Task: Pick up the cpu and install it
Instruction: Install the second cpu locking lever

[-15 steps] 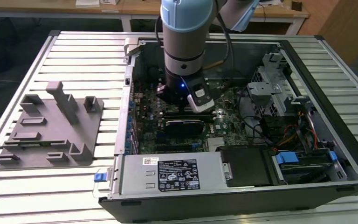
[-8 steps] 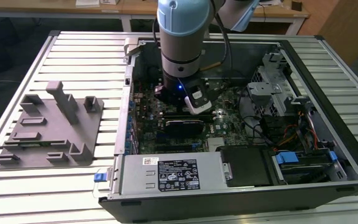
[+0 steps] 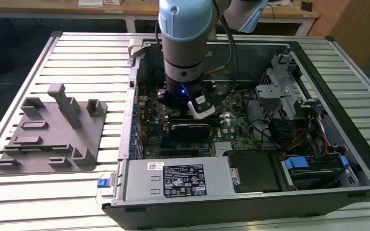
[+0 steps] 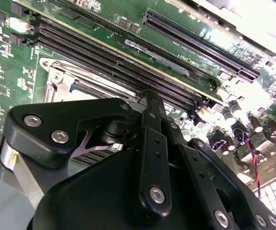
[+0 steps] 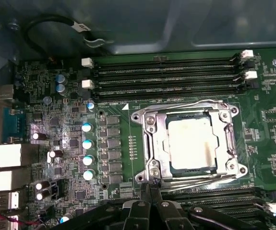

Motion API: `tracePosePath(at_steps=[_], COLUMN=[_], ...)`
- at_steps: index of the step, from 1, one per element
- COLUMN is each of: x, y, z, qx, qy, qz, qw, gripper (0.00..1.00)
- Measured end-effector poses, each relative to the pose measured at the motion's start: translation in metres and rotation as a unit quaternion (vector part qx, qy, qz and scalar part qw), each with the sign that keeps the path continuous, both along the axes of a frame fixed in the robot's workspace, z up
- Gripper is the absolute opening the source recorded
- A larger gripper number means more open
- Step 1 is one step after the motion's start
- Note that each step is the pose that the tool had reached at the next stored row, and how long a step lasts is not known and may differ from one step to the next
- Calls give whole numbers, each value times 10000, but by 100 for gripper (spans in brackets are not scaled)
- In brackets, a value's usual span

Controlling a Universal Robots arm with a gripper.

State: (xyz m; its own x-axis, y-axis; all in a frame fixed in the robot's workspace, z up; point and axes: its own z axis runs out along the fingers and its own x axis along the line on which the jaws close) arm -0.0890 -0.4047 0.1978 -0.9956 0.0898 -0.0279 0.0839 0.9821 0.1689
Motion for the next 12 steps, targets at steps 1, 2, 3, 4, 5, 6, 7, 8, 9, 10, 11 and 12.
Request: tracePosePath(at_steps=[1, 2, 3, 4, 5, 6, 7, 8, 9, 10, 11, 12], x=[-1, -1, -2, -2, -3, -4, -4, -5, -6, -7, -8, -9], y=[0, 0, 1, 0, 0, 1, 1, 1, 0, 0, 0, 1], z=[-4, -7, -10, -13, -16, -20, -24, -29, -35, -39, -43, -46], qx=[27, 64, 102, 135, 159, 172, 179, 183, 187, 192, 198, 204], qy=[1, 0, 0, 0, 0, -1, -1, -1, 0, 0, -1, -1], qz=[1, 0, 0, 0, -1, -1, 0, 0, 1, 1, 2, 1], qw=[10000, 10000, 9999, 9999, 9999, 9999, 9998, 9998, 9998, 9998, 9998, 9998], gripper=[11, 11, 11, 11, 11, 11, 11, 11, 11, 11, 11, 11])
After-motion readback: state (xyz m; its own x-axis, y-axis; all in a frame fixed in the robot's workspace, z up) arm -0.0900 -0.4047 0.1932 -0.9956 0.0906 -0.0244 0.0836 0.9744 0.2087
